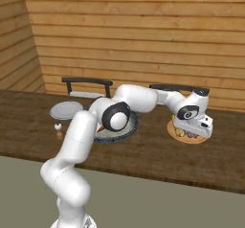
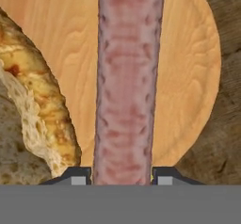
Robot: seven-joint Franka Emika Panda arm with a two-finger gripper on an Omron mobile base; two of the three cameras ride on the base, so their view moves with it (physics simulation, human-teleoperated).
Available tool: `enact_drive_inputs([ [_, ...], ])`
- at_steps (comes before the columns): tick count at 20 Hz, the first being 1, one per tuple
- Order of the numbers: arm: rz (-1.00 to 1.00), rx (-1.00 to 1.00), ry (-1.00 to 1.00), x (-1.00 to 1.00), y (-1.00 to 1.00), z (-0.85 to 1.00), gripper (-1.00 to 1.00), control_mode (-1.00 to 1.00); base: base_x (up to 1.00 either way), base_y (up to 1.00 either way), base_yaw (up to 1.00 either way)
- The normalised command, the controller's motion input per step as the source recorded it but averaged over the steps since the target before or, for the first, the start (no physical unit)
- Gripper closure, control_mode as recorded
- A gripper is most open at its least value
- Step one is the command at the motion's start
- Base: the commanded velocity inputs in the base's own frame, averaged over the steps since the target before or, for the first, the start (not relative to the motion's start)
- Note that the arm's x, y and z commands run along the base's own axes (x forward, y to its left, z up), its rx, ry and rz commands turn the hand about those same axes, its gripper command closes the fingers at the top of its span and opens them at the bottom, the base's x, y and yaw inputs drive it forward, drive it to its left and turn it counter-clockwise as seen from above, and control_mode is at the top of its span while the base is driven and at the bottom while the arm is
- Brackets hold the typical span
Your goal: Place one bun and one sausage from the bowl on each plate.
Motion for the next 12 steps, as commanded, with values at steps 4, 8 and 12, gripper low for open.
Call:
enact_drive_inputs([
  [4,0.00,0.00,0.00,0.00,0.00,0.00,-1.00,-1.00,0.00,0.00,0.00],
  [8,0.00,0.00,0.01,0.00,0.00,0.00,-1.00,-1.00,0.00,0.00,0.00],
  [12,0.00,0.01,0.05,-0.79,-0.02,0.36,-1.00,-1.00,0.00,0.00,0.00],
])
